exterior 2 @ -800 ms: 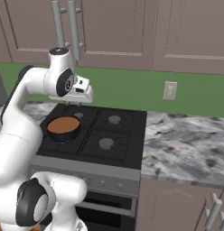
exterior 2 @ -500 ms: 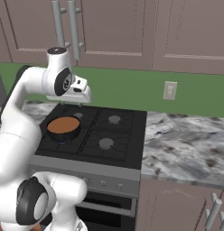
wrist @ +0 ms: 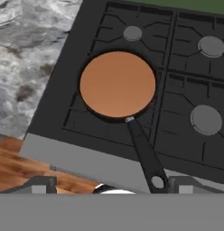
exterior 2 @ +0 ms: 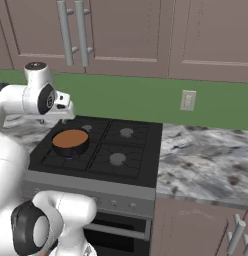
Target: Pick up the sugar cube(s) and place them in the saucepan with hot chocolate.
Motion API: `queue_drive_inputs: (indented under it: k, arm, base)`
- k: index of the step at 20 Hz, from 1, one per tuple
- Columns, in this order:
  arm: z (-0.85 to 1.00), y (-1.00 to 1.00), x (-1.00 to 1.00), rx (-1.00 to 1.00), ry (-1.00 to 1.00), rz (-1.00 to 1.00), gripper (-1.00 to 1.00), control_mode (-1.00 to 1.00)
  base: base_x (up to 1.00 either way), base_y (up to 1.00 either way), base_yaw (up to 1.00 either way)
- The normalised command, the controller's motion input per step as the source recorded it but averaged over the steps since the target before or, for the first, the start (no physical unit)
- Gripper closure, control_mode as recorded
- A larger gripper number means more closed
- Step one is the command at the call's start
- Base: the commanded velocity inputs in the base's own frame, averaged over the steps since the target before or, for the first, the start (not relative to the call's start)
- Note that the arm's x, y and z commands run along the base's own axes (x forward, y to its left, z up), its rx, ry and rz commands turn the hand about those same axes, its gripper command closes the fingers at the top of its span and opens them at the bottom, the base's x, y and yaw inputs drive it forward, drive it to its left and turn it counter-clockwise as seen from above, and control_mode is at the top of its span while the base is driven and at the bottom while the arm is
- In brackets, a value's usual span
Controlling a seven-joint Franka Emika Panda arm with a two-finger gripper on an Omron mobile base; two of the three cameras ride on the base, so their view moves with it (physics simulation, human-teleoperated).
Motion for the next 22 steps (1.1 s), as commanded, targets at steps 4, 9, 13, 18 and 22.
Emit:
queue_drive_inputs:
  k: [4, 9, 13, 18, 22]
  arm:
    - [-0.52, 1.00, -0.18, 0.01, 0.00, 0.26, -1.00, -1.00]
    - [-0.21, 0.94, -0.20, 0.00, -0.02, 0.26, -1.00, -1.00]
    - [0.00, 0.85, -0.21, 0.00, -0.09, 0.24, -1.00, -1.00]
    - [-0.06, 0.98, -0.03, 0.00, -0.01, 0.19, -1.00, -1.00]
    - [-0.15, 0.99, 0.00, 0.00, 0.00, 0.11, -1.00, -1.00]
  base:
    - [0.00, 0.00, 0.00]
    - [0.00, 0.00, 0.00]
    - [0.00, 0.00, 0.00]
    - [0.00, 0.00, 0.00]
    - [0.00, 0.00, 0.00]
